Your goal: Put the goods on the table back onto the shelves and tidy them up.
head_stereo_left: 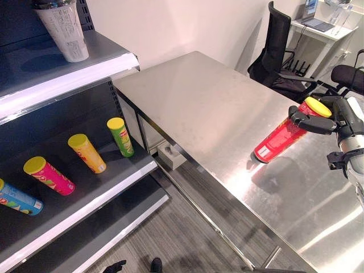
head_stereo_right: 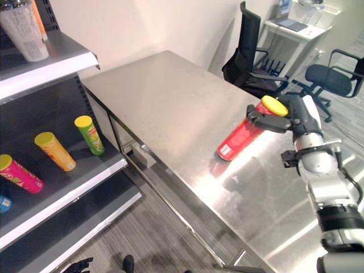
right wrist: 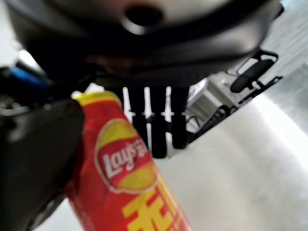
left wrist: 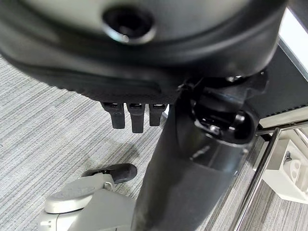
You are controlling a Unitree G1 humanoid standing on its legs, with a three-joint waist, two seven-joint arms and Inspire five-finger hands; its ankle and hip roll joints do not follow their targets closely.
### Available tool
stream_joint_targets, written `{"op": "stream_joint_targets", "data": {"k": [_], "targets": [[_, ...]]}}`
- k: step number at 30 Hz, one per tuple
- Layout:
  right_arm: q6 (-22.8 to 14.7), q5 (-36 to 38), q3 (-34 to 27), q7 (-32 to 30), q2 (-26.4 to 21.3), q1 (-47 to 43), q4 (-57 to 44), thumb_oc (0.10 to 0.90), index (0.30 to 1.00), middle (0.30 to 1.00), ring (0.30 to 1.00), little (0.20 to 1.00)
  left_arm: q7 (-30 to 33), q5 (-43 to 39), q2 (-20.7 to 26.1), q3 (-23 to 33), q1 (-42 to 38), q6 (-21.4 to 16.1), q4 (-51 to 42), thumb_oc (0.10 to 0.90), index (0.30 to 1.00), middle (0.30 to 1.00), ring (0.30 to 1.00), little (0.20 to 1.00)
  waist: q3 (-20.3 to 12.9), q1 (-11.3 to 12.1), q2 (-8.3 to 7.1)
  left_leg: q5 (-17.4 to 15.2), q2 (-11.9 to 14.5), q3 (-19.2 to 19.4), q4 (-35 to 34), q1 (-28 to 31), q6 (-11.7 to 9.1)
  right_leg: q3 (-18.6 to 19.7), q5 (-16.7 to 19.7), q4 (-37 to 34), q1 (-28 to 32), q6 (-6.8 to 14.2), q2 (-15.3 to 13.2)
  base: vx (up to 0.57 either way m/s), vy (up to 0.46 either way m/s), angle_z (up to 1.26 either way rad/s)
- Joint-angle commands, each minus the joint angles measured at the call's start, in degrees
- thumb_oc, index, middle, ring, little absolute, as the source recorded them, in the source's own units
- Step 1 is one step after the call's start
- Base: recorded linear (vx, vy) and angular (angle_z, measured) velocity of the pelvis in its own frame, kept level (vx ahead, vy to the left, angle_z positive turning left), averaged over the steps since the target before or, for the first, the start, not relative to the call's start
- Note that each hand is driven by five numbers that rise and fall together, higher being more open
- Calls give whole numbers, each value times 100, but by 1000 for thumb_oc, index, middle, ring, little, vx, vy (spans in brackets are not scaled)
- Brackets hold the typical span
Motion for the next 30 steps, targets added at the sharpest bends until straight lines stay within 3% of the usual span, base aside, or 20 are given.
{"op": "stream_joint_targets", "data": {"k": [1,6,11,16,18,19,21,23,24,25,27,30], "targets": [[-540,69,-707,-466,-91,-513,-877,400,300,300,300,300,94,112,236,1,-144,-67,-109,800,900,900,900,900,-256,205,-103,-455,189,62,16,153,-226,-193,-379,76,86,74,140,-48,-70,5],[-796,90,-1297,-535,299,-111,-1909,400,300,300,300,300,85,85,212,142,-89,-46,-205,800,900,900,900,900,-276,307,-84,-318,296,-82,16,101,-352,-293,-504,76,160,-22,250,-60,-96,8],[-956,208,-1296,-451,519,-190,-2475,400,300,300,300,300,43,89,183,160,-68,-37,-163,800,900,900,900,900,-208,532,-35,-33,452,-334,51,-125,-544,-457,-684,76,205,-167,450,-118,-134,32],[-1094,442,-1302,-329,510,-232,-2891,400,300,300,300,300,13,66,204,171,-101,-28,-139,800,900,900,900,900,74,764,38,338,594,-682,254,-671,-770,-749,-804,76,220,-302,596,-184,-125,53],[-1116,446,-1288,-294,456,-249,-3053,400,300,300,300,300,16,75,201,168,-166,-37,-99,800,900,900,900,900,216,710,12,314,670,-276,618,-957,-672,-1000,-727,76,170,-315,491,-293,-6,81],[-1065,407,-1217,-219,433,-217,-3197,400,300,300,300,300,-3,147,186,217,-119,-34,-104,800,900,900,900,900,240,679,-8,94,776,65,971,-939,-541,-1148,-632,76,75,-319,379,-277,47,112],[-1066,403,-1206,-82,455,-117,-3367,400,300,300,300,300,-12,247,185,263,-104,-37,-44,800,900,900,900,900,204,605,-26,-280,921,112,1211,-728,-544,-1180,-634,76,56,-293,296,-124,32,59],[-1080,447,-1199,71,440,-11,-3562,400,300,300,300,300,-2,279,185,302,-105,-55,-43,800,900,900,900,900,187,489,11,-399,1175,242,1428,-446,-587,-1344,-545,82,-6,-274,189,-123,136,51],[-1054,460,-1172,213,436,64,-3694,400,300,300,300,300,6,330,185,337,-116,-67,-30,800,900,900,900,900,117,365,83,-410,1403,365,1417,-80,-655,-1476,-470,99,-82,-231,94,-125,168,72],[-1048,461,-1170,217,437,67,-3702,400,300,300,300,300,6,333,179,341,-110,-68,-30,800,900,900,900,900,120,359,92,-406,1409,366,1401,-61,-661,-1478,-469,97,-70,-228,100,-127,224,66],[-1013,534,-1089,387,430,106,-3802,400,300,300,300,300,20,397,189,340,-112,-101,-68,800,900,900,900,900,44,198,185,-239,1686,551,1349,266,-776,-1657,-308,130,-200,-134,-90,-131,262,50],[-961,557,-986,547,455,148,-3922,400,300,300,300,300,28,430,200,356,-151,-137,-87,800,900,900,900,900,-21,93,285,-158,1794,637,1295,531,-878,-1790,-109,190,-321,-27,-298,-100,267,48]]}}
